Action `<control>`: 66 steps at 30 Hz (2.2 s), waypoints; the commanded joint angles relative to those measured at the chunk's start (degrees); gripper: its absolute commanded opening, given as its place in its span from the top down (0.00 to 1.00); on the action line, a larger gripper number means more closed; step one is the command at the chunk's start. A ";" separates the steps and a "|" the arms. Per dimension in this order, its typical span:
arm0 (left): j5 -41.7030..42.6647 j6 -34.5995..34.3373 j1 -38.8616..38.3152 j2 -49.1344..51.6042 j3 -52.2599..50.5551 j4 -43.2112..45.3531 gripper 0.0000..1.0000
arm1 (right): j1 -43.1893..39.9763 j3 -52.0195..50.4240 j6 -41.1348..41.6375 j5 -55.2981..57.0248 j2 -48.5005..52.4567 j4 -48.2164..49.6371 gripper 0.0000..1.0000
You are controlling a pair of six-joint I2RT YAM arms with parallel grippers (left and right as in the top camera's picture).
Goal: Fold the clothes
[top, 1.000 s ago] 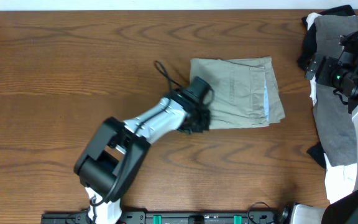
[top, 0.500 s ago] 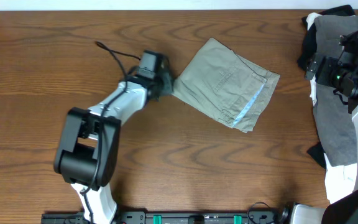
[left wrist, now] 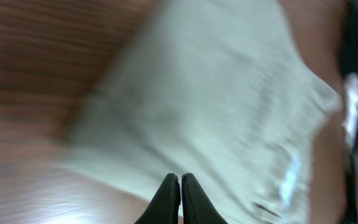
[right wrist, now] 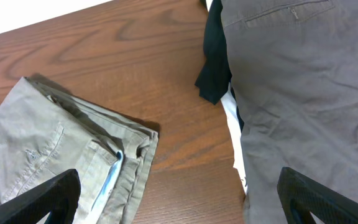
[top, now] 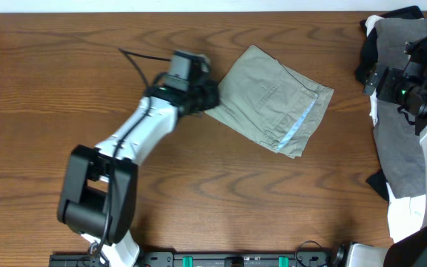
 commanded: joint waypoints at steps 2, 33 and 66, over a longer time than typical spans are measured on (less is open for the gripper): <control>-0.59 -1.75 -6.40 0.79 0.72 1.44 0.93 | -0.11 -0.33 0.55 0.09 0.31 0.15 0.01; -16.09 12.37 3.67 3.02 2.08 -13.81 0.83 | -0.11 -0.33 0.55 0.09 0.31 0.15 0.01; -18.45 -2.82 -0.55 3.50 4.04 -22.53 0.34 | -0.11 -0.33 0.55 0.11 0.31 0.15 0.01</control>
